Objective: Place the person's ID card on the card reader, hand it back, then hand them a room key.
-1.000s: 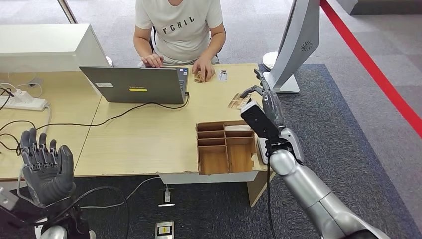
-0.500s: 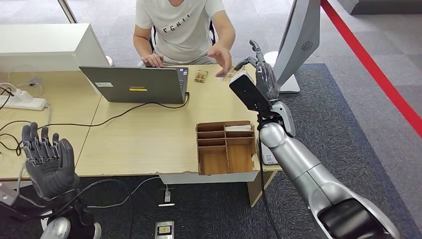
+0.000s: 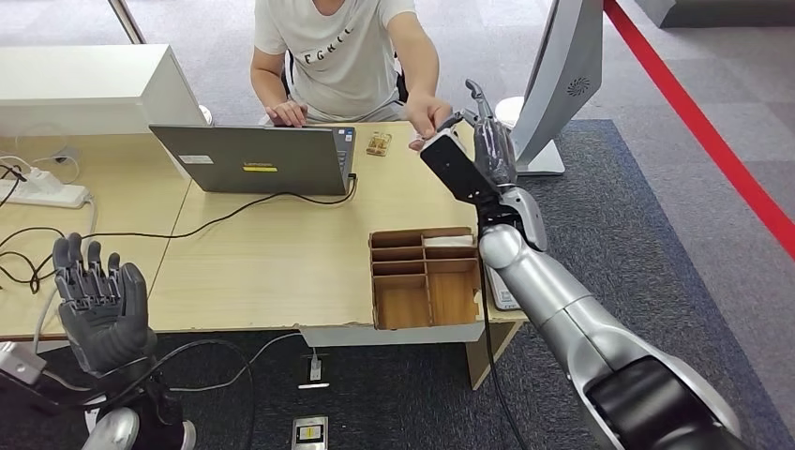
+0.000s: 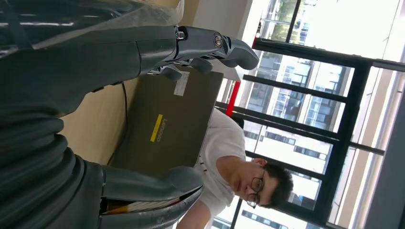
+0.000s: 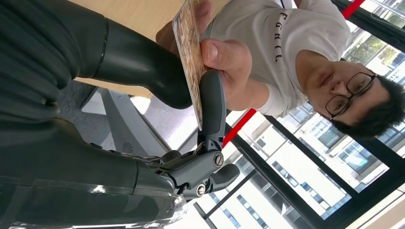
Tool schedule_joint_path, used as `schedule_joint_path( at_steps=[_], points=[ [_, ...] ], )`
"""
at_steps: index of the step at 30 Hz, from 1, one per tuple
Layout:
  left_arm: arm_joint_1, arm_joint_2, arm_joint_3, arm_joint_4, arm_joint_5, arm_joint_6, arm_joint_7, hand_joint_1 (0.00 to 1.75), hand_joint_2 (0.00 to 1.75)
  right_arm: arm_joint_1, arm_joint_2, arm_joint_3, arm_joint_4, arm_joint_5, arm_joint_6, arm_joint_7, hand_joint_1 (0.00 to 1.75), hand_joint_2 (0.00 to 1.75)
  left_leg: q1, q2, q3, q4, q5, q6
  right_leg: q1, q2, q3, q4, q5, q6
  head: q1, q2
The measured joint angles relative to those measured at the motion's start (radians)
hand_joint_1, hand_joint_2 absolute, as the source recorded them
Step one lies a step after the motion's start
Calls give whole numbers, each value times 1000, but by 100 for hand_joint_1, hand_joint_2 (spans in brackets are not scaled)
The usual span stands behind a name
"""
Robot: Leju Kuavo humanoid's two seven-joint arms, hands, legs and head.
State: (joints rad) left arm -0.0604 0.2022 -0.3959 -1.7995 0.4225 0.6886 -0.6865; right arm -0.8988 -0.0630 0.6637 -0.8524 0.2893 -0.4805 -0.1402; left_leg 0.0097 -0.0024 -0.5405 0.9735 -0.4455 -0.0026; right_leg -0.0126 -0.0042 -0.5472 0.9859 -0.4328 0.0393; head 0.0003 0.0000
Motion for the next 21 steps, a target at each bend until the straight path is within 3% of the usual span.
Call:
schedule_joint_path(
  at_steps=[10,14,21],
  points=[
    [-27,-2,-29,20,14,-4,-2,0,175,-51,27,17,140,61,-26,27,175,175,0,0,0,0,0,0,0,0,0,0,0,0,0,0],
    [-35,-2,-38,30,15,-6,-4,0,175,-58,33,21,178,68,-41,27,0,175,0,0,0,0,0,0,0,0,0,0,0,0,0,0],
    [-44,-3,-47,45,19,-12,-4,0,175,-58,31,25,200,75,-82,28,0,175,0,0,0,0,0,0,0,0,-1,0,0,0,0,0]
  ],
)
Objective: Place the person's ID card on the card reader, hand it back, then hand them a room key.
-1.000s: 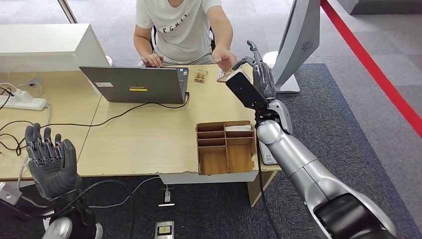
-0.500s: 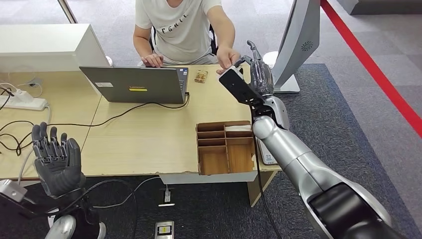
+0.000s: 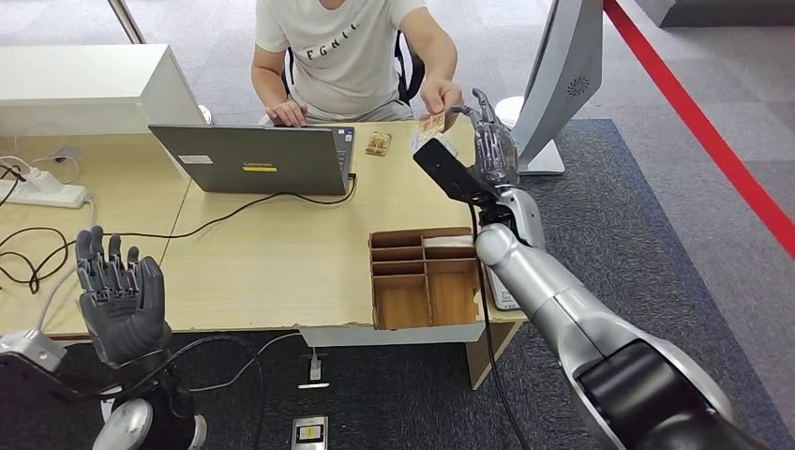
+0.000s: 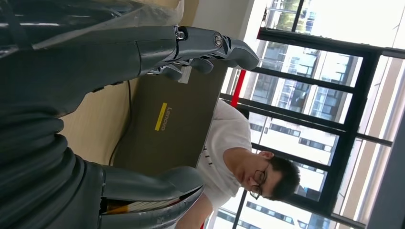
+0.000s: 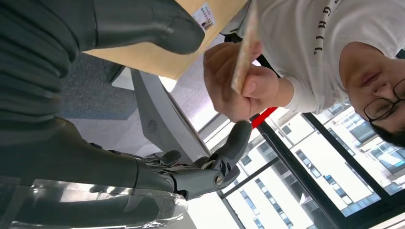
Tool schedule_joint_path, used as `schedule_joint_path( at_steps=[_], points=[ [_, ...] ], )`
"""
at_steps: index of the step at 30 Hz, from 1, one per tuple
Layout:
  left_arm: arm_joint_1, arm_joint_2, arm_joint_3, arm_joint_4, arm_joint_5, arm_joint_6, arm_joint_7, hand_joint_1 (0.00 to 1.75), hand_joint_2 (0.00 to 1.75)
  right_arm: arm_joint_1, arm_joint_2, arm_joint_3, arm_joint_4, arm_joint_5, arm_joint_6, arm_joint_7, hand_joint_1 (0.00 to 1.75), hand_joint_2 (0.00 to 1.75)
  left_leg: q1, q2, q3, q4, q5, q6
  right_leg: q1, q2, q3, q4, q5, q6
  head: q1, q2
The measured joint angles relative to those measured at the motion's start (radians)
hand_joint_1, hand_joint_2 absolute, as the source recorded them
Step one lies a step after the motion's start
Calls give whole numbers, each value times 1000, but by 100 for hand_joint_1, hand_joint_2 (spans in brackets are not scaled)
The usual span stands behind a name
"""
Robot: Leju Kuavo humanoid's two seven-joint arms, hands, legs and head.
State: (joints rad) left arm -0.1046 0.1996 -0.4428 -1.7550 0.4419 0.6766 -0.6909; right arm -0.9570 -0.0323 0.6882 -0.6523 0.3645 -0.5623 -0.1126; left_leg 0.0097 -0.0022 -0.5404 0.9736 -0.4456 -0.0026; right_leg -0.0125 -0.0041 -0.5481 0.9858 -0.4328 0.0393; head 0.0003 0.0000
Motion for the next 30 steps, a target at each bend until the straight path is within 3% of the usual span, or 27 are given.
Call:
schedule_joint_path(
  at_steps=[17,23,30],
  points=[
    [-9,0,-14,22,-7,-11,0,0,175,85,-117,-48,-248,45,-3,53,0,175,0,0,0,0,0,0,0,0,0,0,0,0,0,0],
    [31,2,-1,18,-26,11,-1,0,175,210,-182,-72,-467,49,34,96,0,175,0,0,0,0,0,0,0,0,0,-1,0,0,0,0],
    [96,11,33,-7,-57,12,10,0,175,421,-265,-126,-753,49,21,133,0,175,0,0,0,0,-1,0,0,0,0,-1,-1,0,0,0]
  ],
)
